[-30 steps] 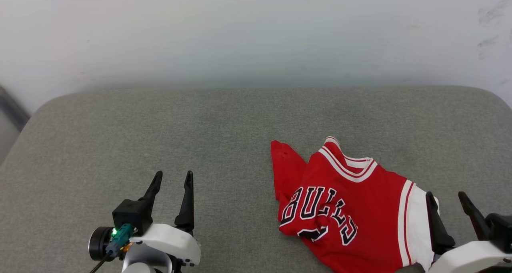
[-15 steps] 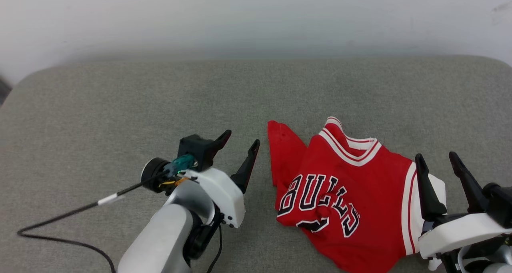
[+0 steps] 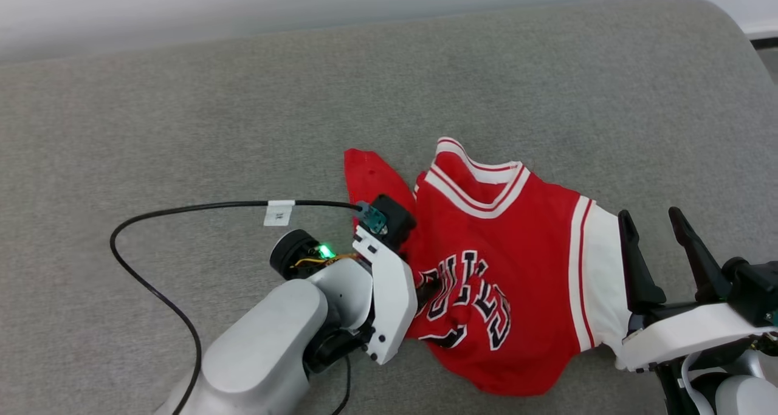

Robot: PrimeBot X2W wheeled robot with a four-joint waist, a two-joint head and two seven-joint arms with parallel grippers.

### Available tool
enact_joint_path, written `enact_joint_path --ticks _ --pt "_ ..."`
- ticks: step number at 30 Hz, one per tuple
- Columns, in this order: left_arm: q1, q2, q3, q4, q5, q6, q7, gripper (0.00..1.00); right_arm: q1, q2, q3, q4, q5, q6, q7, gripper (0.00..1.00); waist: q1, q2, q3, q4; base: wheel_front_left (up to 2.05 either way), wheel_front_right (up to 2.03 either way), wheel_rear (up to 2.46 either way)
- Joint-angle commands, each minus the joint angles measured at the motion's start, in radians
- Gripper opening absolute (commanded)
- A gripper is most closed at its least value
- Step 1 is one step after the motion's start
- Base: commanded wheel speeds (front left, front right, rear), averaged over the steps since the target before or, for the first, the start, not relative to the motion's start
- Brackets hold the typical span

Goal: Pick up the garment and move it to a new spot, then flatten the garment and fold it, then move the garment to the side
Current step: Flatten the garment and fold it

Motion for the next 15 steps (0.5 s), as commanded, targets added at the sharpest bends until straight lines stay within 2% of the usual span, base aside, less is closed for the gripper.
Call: enact_joint_path --ticks 1,2,4,5,9,15 --pt "-0.018 0.027 -0.024 0.001 -0.026 -0.002 0.031 1.0 -0.013 0.002 0.001 0.009 0.005 -0.001 -0.011 1.0 -0.0001 0.0 0.016 -0.019 0.0 0.0 0.0" --pt "-0.024 0.038 -0.041 0.003 -0.041 -0.002 0.051 1.0 -0.016 0.002 0.001 0.016 0.008 -0.001 -0.014 1.0 -0.0001 0.0 0.017 -0.022 0.0 0.0 0.0" --pt "-0.036 0.05 -0.059 0.001 -0.064 -0.002 0.065 0.28 -0.021 0.002 0.002 0.026 0.009 -0.001 -0.021 1.0 -0.0001 0.0 0.019 -0.026 0.0 0.0 0.0" --pt "-0.042 0.056 -0.066 0.0 -0.072 -0.002 0.064 0.0 -0.023 0.002 0.001 0.031 0.011 -0.001 -0.024 1.0 -0.0001 0.0 0.019 -0.027 0.0 0.0 0.0" --pt "-0.068 0.076 -0.062 -0.004 -0.052 -0.002 0.001 0.0 -0.02 0.002 -0.011 0.051 0.011 -0.001 -0.031 1.0 -0.0001 0.0 0.004 -0.014 0.0 0.0 0.0" --pt "-0.101 0.104 -0.016 -0.046 0.025 0.056 -0.14 0.0 -0.001 0.002 -0.028 0.056 -0.006 -0.001 -0.02 1.0 -0.0001 0.0 -0.052 0.046 0.0 0.0 0.0"
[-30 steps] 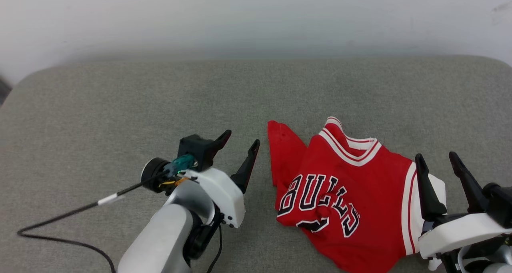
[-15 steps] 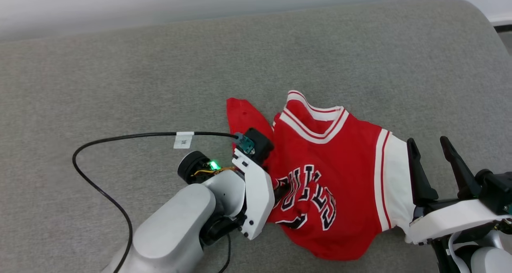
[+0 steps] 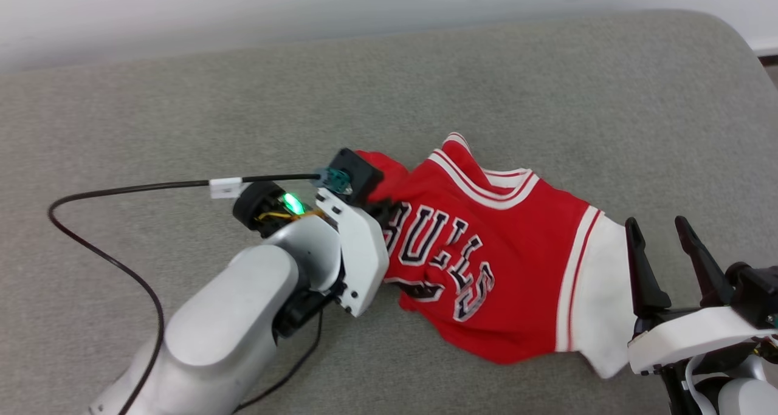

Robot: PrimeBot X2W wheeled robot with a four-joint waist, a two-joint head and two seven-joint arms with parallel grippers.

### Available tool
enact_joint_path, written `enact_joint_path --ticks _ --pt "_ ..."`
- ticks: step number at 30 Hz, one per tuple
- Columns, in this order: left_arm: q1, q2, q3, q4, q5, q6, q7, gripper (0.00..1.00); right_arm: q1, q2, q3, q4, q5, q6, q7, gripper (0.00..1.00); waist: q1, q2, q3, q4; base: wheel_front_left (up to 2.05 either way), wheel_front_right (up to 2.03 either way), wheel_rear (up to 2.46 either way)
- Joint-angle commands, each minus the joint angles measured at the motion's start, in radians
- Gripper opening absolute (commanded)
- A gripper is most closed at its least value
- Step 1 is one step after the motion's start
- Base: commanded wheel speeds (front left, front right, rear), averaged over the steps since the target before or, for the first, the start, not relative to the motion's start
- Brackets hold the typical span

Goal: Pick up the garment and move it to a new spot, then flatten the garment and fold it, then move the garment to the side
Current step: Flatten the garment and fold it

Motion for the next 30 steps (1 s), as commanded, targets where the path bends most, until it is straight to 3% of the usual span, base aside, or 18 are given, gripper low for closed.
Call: enact_joint_path --ticks 1,7,12,15,19,20,21,22,30 --pt "-0.013 0.01 0.008 -0.012 0.012 0.01 -0.017 0.0 0.005 0.002 -0.004 -0.001 -0.007 -0.001 0.0 1.0 -0.0001 0.0 -0.028 0.03 0.0 0.0 0.0" --pt "0.048 0.102 0.054 -0.137 0.076 0.118 -0.076 0.0 0.035 0.002 -0.013 -0.021 -0.015 -0.001 0.023 1.0 -0.0001 0.0 -0.077 0.107 0.0 0.0 0.0" --pt "0.247 0.169 0.101 -0.244 0.02 0.239 -0.069 0.0 0.058 0.001 -0.017 -0.042 -0.02 -0.001 0.038 1.0 -0.0001 0.0 -0.101 0.152 0.0 0.0 0.0" --pt "0.446 0.162 0.128 -0.243 -0.069 0.312 -0.099 0.0 0.071 0.001 -0.014 -0.056 -0.02 -0.001 0.048 1.0 -0.0001 0.0 -0.11 0.168 0.0 0.0 0.0" --pt "0.574 0.115 0.145 -0.186 -0.148 0.333 -0.145 0.0 0.079 0.002 -0.008 -0.067 -0.03 -0.001 0.059 1.0 -0.0001 0.0 -0.126 0.177 0.0 0.0 0.0" --pt "0.589 0.103 0.148 -0.171 -0.16 0.334 -0.158 0.15 0.083 0.002 -0.007 -0.069 -0.033 -0.001 0.063 1.0 -0.0001 0.0 -0.131 0.179 0.0 0.0 0.0" --pt "0.6 0.09 0.151 -0.161 -0.169 0.331 -0.172 0.49 0.089 0.001 -0.009 -0.071 -0.033 -0.001 0.067 1.0 -0.0001 0.0 -0.136 0.181 0.0 0.0 0.0" --pt "0.605 0.08 0.157 -0.154 -0.172 0.329 -0.194 1.0 0.091 0.001 -0.009 -0.075 -0.035 -0.001 0.07 1.0 -0.0001 0.0 -0.142 0.183 0.0 0.0 0.0" --pt "0.541 0.089 0.21 -0.164 -0.116 0.32 -0.349 1.0 0.126 0.001 -0.011 -0.097 -0.041 -0.001 0.1 1.0 -0.0001 0.0 -0.197 0.19 0.0 0.0 0.0"
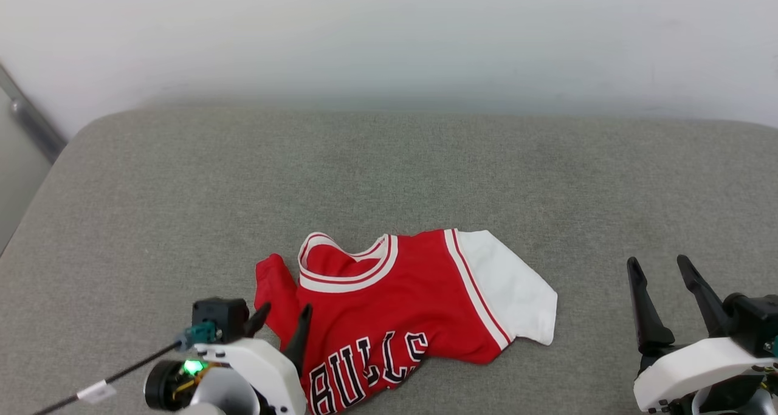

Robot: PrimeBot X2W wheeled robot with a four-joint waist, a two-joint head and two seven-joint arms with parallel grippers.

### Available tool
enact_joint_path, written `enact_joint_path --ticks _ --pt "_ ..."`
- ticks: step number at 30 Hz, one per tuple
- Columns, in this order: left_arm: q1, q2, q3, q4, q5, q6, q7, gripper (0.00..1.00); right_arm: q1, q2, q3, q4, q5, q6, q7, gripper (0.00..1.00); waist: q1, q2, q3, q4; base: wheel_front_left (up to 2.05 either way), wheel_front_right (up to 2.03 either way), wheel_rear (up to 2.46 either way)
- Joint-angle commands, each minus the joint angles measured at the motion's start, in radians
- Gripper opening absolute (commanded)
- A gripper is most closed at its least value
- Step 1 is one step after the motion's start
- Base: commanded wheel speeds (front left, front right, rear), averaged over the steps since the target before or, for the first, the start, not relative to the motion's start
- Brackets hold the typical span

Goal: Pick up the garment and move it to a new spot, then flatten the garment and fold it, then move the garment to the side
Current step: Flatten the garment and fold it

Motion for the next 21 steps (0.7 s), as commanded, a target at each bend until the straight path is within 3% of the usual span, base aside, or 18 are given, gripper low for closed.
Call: enact_joint_path --ticks 1,6,8,10,15,16,18,21 --pt "-0.019 0.009 0.002 -0.004 0.008 -0.005 0.0 1.0 0.013 0.001 0.001 -0.008 -0.001 -0.001 0.004 1.0 0.0001 0.0 -0.009 -0.001 0.0 0.0 0.0" --pt "-0.105 0.047 -0.013 -0.001 -0.013 -0.063 0.104 1.0 0.012 0.001 0.009 -0.018 0.002 -0.001 0.014 1.0 0.0001 0.0 -0.002 -0.018 0.0 0.0 0.0" --pt "-0.18 0.084 -0.045 0.027 -0.078 -0.134 0.292 1.0 -0.006 0.001 0.013 -0.023 0.009 -0.001 0.013 1.0 0.0001 0.0 0.041 -0.049 0.0 0.0 0.0" --pt "-0.192 0.093 -0.061 0.052 -0.109 -0.151 0.37 1.0 -0.013 0.001 0.015 -0.02 0.013 -0.001 0.007 1.0 0.0001 0.0 0.061 -0.063 0.0 0.0 0.0" --pt "-0.208 0.097 -0.061 0.105 -0.147 -0.154 0.44 1.0 -0.03 0.001 0.012 0.002 0.026 -0.001 -0.006 1.0 0.0001 0.0 0.095 -0.093 0.0 0.0 0.0" --pt "-0.207 0.098 -0.062 0.114 -0.148 -0.149 0.446 0.89 -0.033 0.001 0.013 0.006 0.027 -0.001 -0.009 1.0 0.0001 0.0 0.099 -0.097 0.0 0.0 0.0" --pt "-0.208 0.097 -0.061 0.119 -0.152 -0.156 0.441 0.01 -0.034 0.001 0.014 0.014 0.03 -0.001 -0.015 1.0 0.0001 0.0 0.103 -0.103 0.0 0.0 0.0" --pt "-0.236 0.105 -0.06 0.103 -0.102 -0.149 0.387 0.0 -0.038 0.001 0.012 0.023 0.032 -0.001 -0.019 1.0 0.0001 0.0 0.1 -0.106 0.0 0.0 0.0"
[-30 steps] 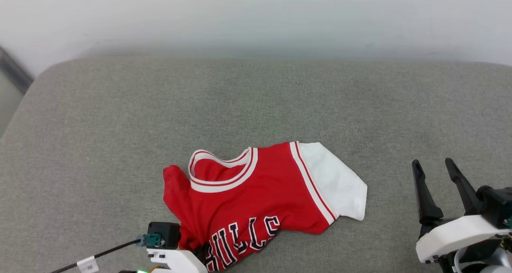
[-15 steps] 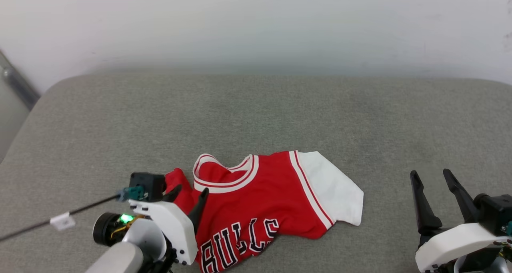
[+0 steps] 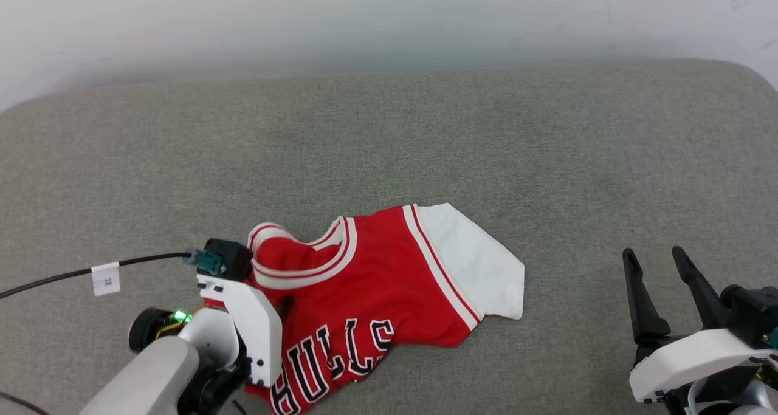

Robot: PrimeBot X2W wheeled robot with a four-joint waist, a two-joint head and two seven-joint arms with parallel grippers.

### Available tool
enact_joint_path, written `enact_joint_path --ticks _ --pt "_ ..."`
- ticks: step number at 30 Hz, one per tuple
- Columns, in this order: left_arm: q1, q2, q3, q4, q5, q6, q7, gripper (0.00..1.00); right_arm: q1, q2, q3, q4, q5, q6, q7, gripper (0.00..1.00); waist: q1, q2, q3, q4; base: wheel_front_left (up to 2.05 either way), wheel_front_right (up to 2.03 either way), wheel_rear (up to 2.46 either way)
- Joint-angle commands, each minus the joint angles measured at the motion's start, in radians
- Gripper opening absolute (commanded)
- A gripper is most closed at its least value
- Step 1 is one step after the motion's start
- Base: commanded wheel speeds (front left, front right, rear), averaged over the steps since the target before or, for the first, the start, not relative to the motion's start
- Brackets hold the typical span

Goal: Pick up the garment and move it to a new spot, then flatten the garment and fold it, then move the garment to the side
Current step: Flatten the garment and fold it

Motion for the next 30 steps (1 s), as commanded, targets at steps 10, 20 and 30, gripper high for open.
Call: enact_joint_path --ticks 10,20,30 --pt "-0.125 -0.078 -0.124 -0.134 0.22 -0.008 -0.133 0.0 -0.018 0.001 -0.007 -0.004 -0.014 -0.001 0.008 1.0 0.0 0.0 -0.037 0.011 0.0 0.0 0.0" --pt "-0.032 -0.219 -0.301 -0.016 0.2 -0.089 -0.089 0.26 -0.004 0.001 0.003 -0.017 -0.007 -0.001 0.017 1.0 0.0 0.0 -0.041 0.002 0.0 0.0 0.0" --pt "-0.056 -0.225 -0.24 -0.032 0.218 -0.063 -0.239 1.0 0.01 0.001 -0.007 -0.024 -0.013 -0.001 0.024 1.0 0.0 0.0 -0.053 0.025 0.0 0.0 0.0"
